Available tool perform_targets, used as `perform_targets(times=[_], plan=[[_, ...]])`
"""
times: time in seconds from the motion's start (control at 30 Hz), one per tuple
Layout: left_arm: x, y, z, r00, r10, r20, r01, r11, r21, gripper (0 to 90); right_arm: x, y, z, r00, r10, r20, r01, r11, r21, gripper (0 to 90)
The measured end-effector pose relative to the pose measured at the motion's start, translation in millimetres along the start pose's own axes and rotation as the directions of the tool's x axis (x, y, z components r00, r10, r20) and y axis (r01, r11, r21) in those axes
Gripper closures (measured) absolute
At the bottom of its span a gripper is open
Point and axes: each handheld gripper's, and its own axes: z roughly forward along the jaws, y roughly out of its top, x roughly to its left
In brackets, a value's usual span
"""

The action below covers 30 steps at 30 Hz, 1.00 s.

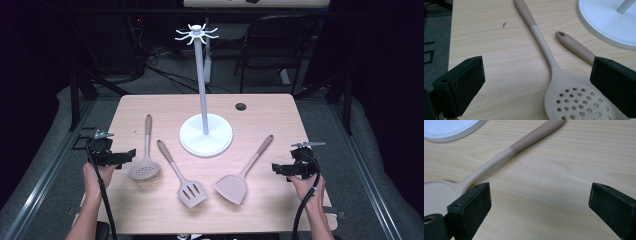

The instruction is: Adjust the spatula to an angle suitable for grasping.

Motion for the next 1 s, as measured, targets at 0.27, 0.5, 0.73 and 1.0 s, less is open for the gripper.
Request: perform_targets(times=[0.27, 0.5, 0.73, 1.0], plan=[[-7.2, 5.5, 11.8, 0.9981, 0.056, 0.023, -0.057, 0.9976, 0.039, 0.0, 2.1, 2.1, 10.4, 0.9999, 0.006, -0.011, -0.005, 0.999, 0.047, 6.3], [-6.7, 8.2, 18.1, 0.9971, 0.073, 0.022, -0.074, 0.9959, 0.052, 0.0, 6.2, 12.2, 18.9, 0.9990, 0.016, -0.041, -0.014, 0.999, 0.043, 8.5], [-9.8, 5.3, 3.5, 0.9970, 0.076, -0.008, -0.076, 0.9968, 0.023, 0.0, 14.9, 8.6, 26.6, 0.9935, 0.010, -0.113, -0.001, 0.996, 0.086, 10.0], [-12.9, -1.3, 1.7, 0.9979, 0.064, -0.013, -0.064, 0.9974, 0.033, 0.0, 21.1, 10.4, 27.4, 0.9917, 0.015, -0.128, -0.005, 0.996, 0.085, 14.0]])
